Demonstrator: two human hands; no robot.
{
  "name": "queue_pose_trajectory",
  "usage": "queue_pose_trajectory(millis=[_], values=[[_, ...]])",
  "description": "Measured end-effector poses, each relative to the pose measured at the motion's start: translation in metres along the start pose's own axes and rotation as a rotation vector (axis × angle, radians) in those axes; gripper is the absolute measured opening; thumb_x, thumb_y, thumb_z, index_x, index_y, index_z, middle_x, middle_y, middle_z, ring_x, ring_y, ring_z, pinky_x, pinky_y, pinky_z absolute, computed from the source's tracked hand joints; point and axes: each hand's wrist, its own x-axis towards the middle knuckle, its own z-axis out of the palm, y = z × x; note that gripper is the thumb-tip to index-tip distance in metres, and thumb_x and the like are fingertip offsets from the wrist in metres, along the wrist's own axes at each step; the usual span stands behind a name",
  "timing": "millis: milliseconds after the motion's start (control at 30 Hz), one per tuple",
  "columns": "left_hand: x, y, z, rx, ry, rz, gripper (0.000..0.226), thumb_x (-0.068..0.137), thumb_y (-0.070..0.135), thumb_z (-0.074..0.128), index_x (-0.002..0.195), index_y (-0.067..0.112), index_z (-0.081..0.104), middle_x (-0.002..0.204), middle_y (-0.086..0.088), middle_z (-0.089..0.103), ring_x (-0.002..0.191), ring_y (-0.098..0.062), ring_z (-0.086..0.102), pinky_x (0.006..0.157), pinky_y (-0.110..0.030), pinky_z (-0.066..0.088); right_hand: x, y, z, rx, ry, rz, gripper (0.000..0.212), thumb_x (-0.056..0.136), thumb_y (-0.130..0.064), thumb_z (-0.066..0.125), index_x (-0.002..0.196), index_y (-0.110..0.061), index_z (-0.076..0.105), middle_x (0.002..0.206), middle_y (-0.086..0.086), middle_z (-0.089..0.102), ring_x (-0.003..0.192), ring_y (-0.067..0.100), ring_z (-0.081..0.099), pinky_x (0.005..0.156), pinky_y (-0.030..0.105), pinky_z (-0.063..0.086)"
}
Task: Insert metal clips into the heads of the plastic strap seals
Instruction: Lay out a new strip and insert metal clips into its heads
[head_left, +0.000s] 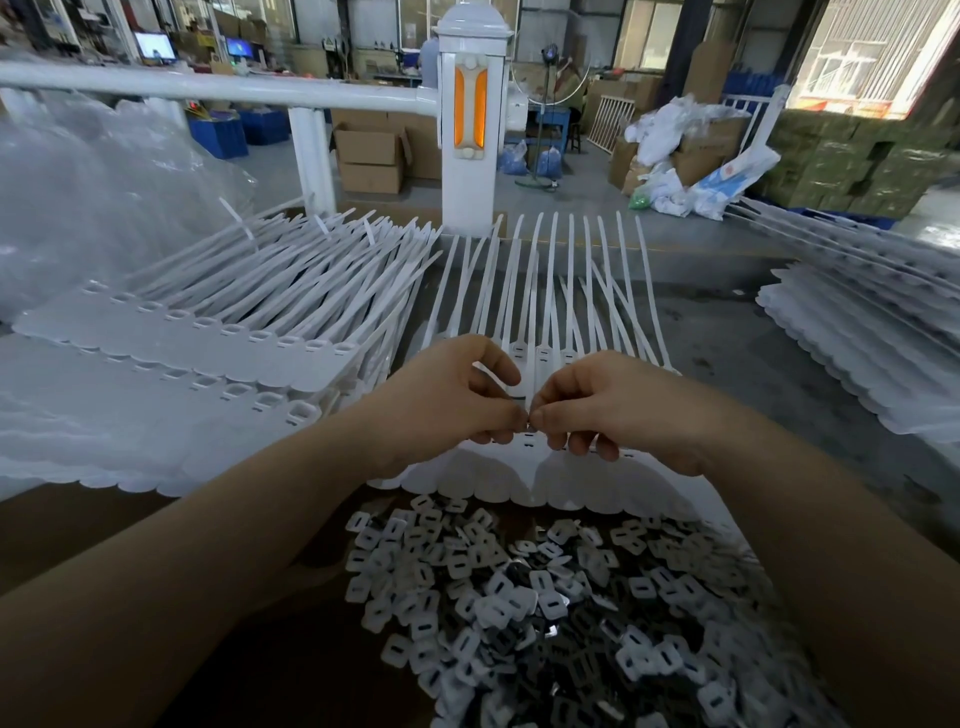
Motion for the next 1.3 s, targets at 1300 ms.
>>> queue_pose_trajectory(millis=[1300], values=[[0.002, -0.014, 0.005, 0.917, -0.2, 0.178, 0.055, 0.077, 0.075, 0.051, 0.124, 0.052, 0.034, 0.134, 0.018, 0.038, 0.125, -0.01, 0.033, 0.107, -0.041, 0.022, 0.0, 0.012, -0.021, -0.172, 0.076, 0.35, 0.013, 0.084, -0.006, 0.064, 0.091, 0.003, 0.068, 0.05, 0.0, 0.054, 0.038, 0.009, 0.044, 0.039, 0.019, 0.037]])
